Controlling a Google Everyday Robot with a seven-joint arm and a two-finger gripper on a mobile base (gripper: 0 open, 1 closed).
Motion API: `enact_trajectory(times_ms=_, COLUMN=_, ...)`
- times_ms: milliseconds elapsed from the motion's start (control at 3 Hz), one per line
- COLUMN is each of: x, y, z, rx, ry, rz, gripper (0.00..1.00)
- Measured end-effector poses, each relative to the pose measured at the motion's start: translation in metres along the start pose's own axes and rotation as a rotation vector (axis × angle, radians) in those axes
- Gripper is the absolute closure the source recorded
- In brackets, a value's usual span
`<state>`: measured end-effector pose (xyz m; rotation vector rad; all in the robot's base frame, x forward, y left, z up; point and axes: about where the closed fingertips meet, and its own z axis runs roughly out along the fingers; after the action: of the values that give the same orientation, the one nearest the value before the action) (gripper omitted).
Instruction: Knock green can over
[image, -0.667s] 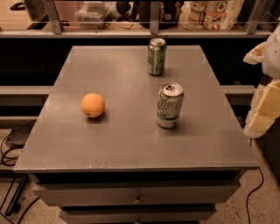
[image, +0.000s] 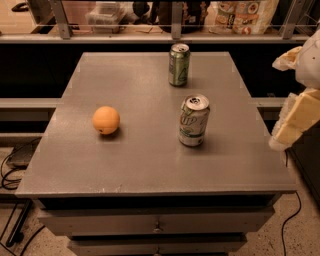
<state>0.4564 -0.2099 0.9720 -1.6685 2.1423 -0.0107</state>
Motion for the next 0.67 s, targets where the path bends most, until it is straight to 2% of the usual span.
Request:
enact_trajectory(times_ms=333, x=-0.043, y=-0.036, z=0.033, rx=0.046, ry=-0.231, rz=0.011, gripper=0.0)
enact_trajectory(times_ms=667, x=-0.073, y=-0.068, z=0.051, rx=0.092, ry=-0.344, rz=0.02, gripper=0.0)
